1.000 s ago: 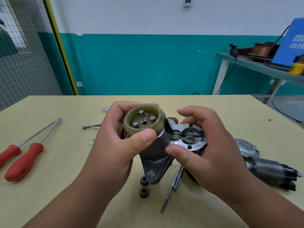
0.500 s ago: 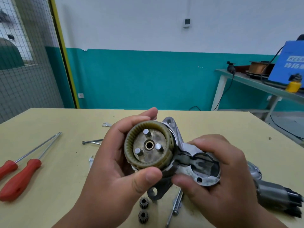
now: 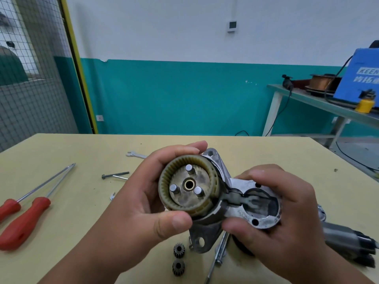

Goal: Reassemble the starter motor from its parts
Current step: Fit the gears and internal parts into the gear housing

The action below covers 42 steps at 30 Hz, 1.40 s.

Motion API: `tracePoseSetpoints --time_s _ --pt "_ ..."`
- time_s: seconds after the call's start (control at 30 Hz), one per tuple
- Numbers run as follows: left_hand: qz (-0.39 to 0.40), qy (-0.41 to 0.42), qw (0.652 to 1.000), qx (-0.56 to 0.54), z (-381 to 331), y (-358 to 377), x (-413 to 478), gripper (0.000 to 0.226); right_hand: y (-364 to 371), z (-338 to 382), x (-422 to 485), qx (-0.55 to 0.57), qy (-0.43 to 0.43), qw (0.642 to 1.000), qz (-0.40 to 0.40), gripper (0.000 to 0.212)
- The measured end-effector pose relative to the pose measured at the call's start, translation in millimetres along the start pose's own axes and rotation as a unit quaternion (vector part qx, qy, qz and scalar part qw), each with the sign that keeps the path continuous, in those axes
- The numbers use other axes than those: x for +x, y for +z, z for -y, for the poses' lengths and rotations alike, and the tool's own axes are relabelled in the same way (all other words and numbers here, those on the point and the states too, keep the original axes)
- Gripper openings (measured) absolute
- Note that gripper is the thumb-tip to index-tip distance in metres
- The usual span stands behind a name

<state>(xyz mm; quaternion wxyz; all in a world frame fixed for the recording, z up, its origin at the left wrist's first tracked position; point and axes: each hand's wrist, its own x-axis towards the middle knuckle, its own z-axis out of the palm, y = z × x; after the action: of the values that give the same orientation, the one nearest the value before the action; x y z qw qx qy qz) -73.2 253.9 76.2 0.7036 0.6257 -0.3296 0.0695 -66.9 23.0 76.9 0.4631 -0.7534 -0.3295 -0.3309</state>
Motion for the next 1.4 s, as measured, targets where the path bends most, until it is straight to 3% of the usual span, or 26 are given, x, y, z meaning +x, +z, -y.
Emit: tracePoseSetpoints --time_s 0.53,1.17,1.4 --pt "0.086 -0.025 0.996 -0.026 -8 -13 3 0.073 3 -5 -5 0.032 -0.075 0.997 -0.008 0.050" --pt "-0.123 0.048 0.990 -0.037 12 28 -3 0.076 5 2 -1 0.011 -0.021 0.999 -0.043 0.048" --pt "-0.118 0.017 0.993 -0.025 14 28 -5 0.072 9 0 -3 -0.004 -0.019 0.998 -0.054 0.042"
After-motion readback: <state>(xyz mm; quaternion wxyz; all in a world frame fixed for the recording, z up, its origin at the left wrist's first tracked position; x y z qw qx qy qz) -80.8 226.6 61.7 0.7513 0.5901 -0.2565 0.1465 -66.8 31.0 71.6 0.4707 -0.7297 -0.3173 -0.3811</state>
